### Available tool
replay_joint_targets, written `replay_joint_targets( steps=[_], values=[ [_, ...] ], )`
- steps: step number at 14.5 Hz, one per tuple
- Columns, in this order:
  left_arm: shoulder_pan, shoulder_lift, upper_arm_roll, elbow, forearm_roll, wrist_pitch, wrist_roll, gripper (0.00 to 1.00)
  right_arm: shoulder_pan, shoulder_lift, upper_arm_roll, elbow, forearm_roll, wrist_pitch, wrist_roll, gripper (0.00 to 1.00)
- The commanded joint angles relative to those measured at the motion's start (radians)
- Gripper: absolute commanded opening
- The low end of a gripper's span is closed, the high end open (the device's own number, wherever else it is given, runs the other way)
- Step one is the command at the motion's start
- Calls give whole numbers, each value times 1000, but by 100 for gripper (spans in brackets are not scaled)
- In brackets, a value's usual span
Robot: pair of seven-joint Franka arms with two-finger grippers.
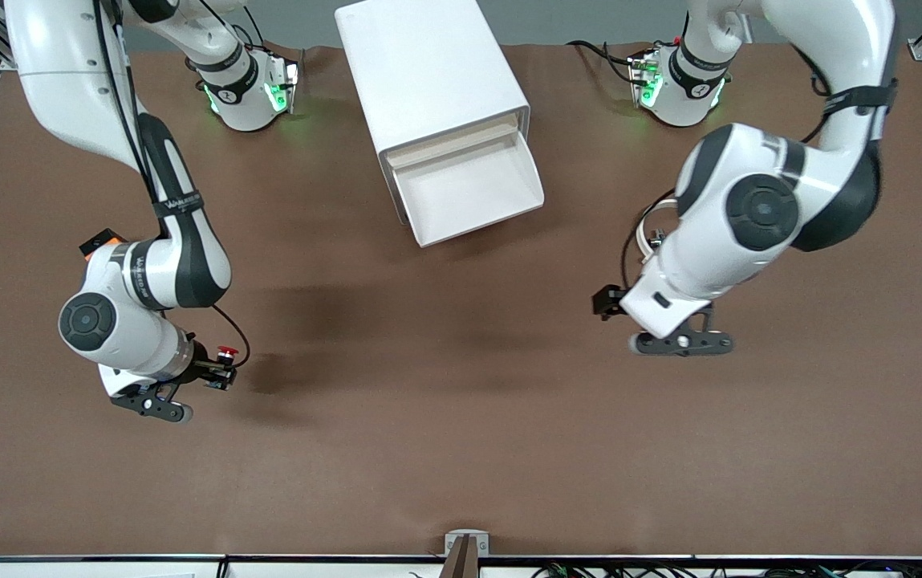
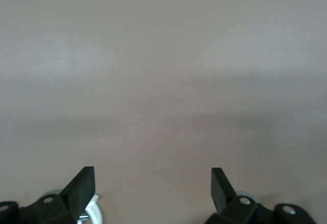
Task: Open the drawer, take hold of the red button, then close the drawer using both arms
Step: 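Push the open drawer into the cabinet with the left gripper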
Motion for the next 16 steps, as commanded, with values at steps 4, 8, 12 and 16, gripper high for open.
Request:
replay_joint_targets(
  steps=[4, 8, 12, 16],
  values=[
    [-132, 43, 4, -25, 6, 74, -168, 100, -53, 39, 18, 6, -75, 31, -7, 0],
    [-201, 41, 4, -115, 7, 191, -242, 100, -70, 57, 19, 11, -73, 34, -21, 0],
    [-251, 43, 4, -180, 6, 274, -325, 100, -82, 86, 19, 12, -72, 57, -24, 0],
    [-303, 52, 2, -201, 1, 279, -369, 100, -85, 106, 19, 12, -67, 86, -55, 0]
  ],
)
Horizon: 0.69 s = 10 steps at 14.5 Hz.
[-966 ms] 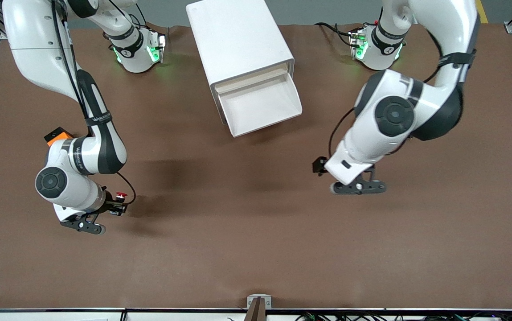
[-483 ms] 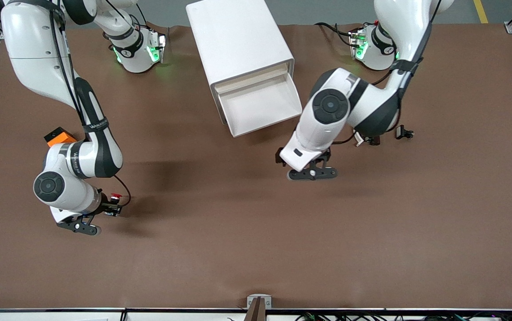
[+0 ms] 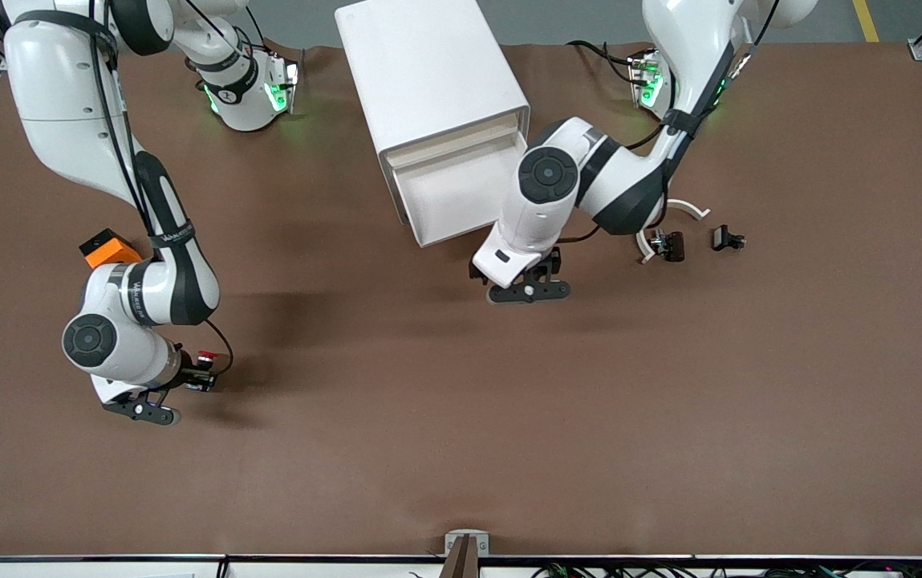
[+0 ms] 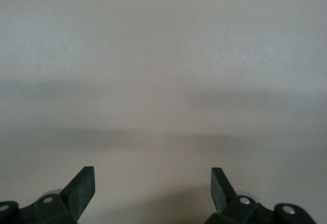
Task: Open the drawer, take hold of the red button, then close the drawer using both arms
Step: 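Push the open drawer into the cabinet with the left gripper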
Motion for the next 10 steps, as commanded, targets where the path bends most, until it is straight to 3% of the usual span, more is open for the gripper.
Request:
replay_joint_targets(
  steps=[1, 2, 3, 8, 10],
  values=[
    [-41, -3, 5, -31, -2, 24, -50, 100, -20, 11, 19, 13, -17, 7, -15, 0],
    [-53, -1, 3, -34, -11, 24, -64, 100, -20, 12, 21, 13, -17, 7, -15, 28],
    [-64, -1, 2, -34, -29, 24, -65, 100, -18, 12, 21, 13, -14, 7, -15, 99],
    [-127, 11, 2, -36, -39, 26, -102, 100, -15, -3, 21, 23, -22, -2, -44, 100],
    [-150, 20, 2, -37, -42, 26, -113, 100, -15, -41, 21, 28, -22, -76, -71, 100]
  ],
)
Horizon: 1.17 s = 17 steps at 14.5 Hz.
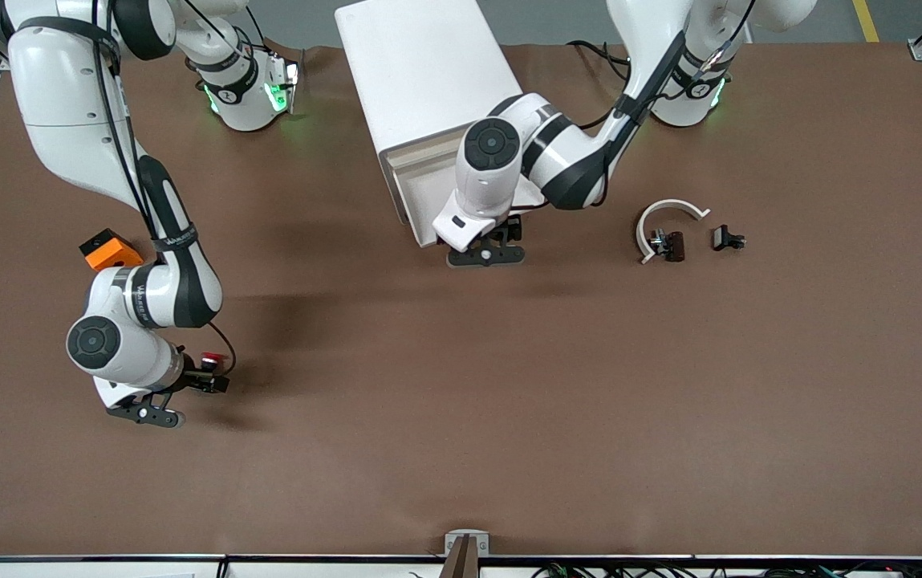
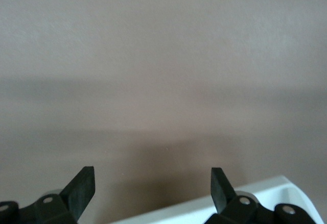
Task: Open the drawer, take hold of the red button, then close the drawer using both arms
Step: 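Set the red button beside the yellow button while the left gripper shuts the drawer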
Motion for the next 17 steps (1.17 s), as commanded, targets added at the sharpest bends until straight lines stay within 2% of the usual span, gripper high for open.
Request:
replay_joint_targets(
  steps=[1, 5, 8, 11, 15, 17],
  values=[
    [-27, 11, 5, -8, -23, 17, -33, 100, -15, -74, 16, 6, -22, -116, -32, 100],
    [-52, 11, 2, -8, -78, 17, -46, 100, -15, -258, 18, -4, -22, -332, -40, 100],
    [-64, 7, -1, -8, -188, 12, -46, 100, -24, -393, 16, -4, -22, -485, -113, 100],
    [-73, 11, -9, -8, -302, 6, -46, 100, -81, -505, 16, -4, -14, -607, -196, 100],
    [-106, 22, -13, -33, -385, 5, -49, 100, -162, -610, 15, -11, -9, -700, -313, 100],
    [-121, 33, -13, -31, -405, 3, -72, 100, -165, -639, 13, -27, -12, -731, -315, 100]
  ],
)
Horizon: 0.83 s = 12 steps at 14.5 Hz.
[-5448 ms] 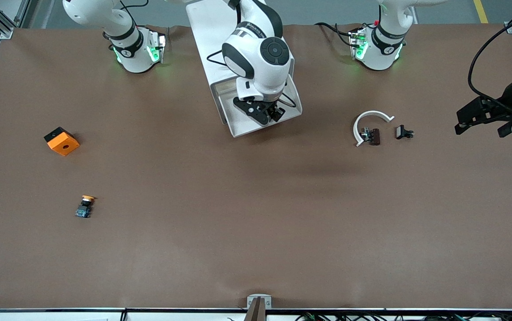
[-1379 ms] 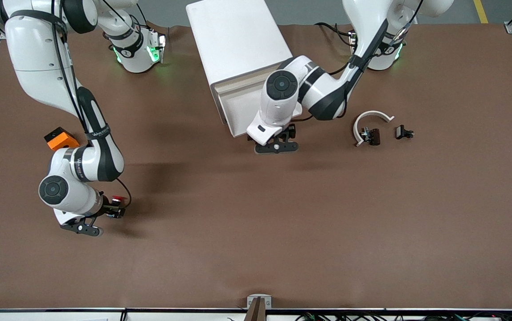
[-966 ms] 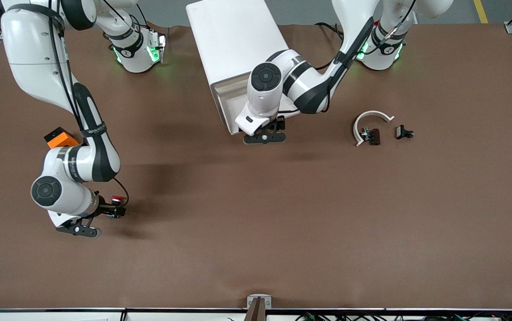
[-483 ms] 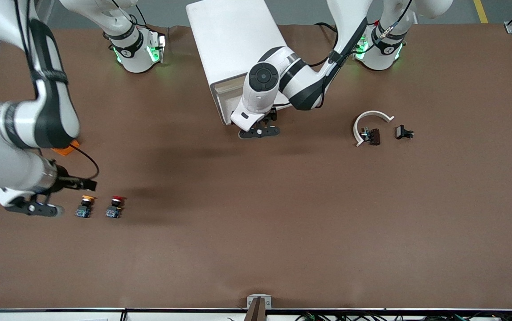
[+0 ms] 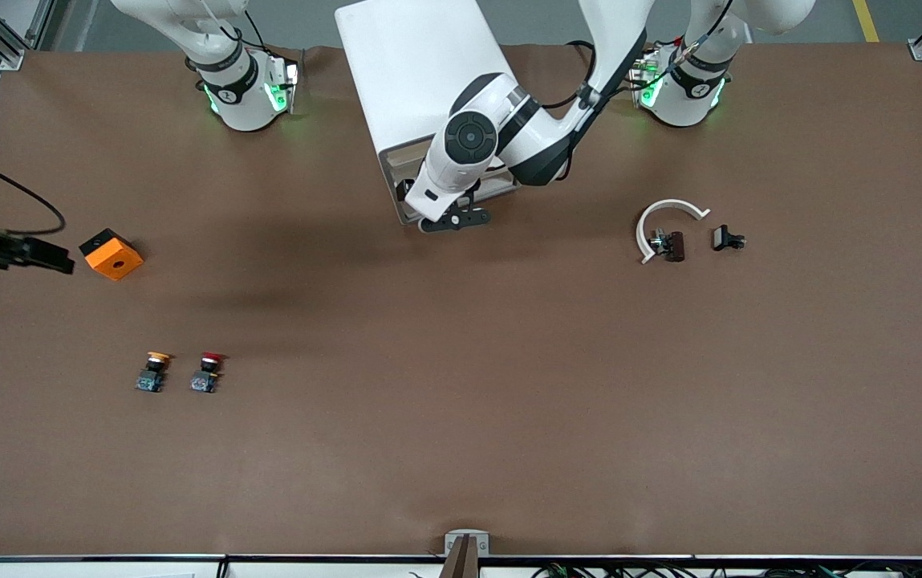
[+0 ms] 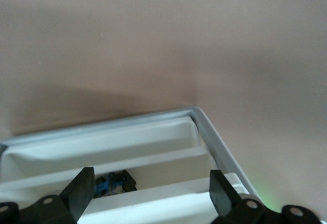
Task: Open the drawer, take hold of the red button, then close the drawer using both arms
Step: 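Set the red button beside the yellow button while the left gripper shuts the drawer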
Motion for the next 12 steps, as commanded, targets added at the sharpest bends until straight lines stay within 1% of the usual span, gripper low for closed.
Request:
replay_joint_targets(
  steps=[1, 4, 9, 11, 12],
  values=[
    [-19, 13, -5, -8, -26, 1, -35, 100, -28, -45, 17, -49, -12, -24, -10, 100],
    [-19, 13, -5, -8, -52, -1, -46, 100, -34, -46, 24, -44, -9, -29, -15, 100],
    [-16, 19, -3, -4, -52, -1, -47, 100, -31, -44, 26, -30, -9, -30, -15, 100],
    [-7, 19, -3, -2, -53, -1, -47, 100, -26, -41, 27, -9, -19, -55, -12, 100],
    [-4, 19, -3, -3, -53, -1, -47, 100, -19, -38, 26, 31, -26, -88, -12, 100]
  ],
)
